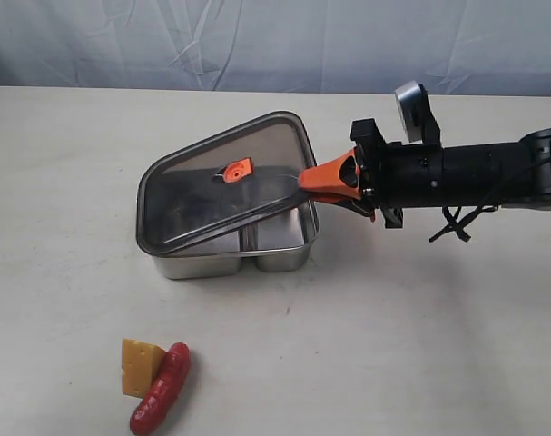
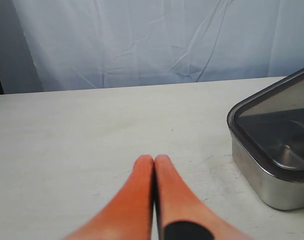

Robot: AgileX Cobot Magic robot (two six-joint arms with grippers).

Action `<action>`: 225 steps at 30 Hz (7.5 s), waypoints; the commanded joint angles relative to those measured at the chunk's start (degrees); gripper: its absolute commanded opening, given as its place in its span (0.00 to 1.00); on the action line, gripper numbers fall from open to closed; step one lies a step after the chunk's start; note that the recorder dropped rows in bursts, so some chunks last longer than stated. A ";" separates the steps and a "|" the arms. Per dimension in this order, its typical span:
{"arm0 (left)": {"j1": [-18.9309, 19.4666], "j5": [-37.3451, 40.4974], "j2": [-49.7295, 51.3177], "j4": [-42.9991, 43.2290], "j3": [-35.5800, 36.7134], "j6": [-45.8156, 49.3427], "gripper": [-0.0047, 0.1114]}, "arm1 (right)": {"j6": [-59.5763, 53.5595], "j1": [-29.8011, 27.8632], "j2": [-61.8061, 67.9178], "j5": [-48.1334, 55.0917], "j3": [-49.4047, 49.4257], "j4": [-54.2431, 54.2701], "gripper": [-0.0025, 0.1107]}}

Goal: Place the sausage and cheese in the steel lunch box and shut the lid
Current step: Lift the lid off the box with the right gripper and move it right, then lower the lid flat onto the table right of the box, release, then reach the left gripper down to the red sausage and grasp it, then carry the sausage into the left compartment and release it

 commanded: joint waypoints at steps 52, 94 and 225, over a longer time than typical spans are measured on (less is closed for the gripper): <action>-0.28 -0.54 -0.27 -0.79 0.14 0.05 0.04 | 44.47 16.67 -36.48 -11.17 -0.99 -104.23 0.01; -0.28 -0.43 -0.27 -0.79 0.14 0.05 0.04 | 45.38 30.11 -35.87 -16.77 10.05 -95.24 0.35; -34.45 16.53 94.20 -26.85 -32.20 -4.21 0.49 | 58.46 30.11 -51.82 -14.86 10.05 -84.96 0.02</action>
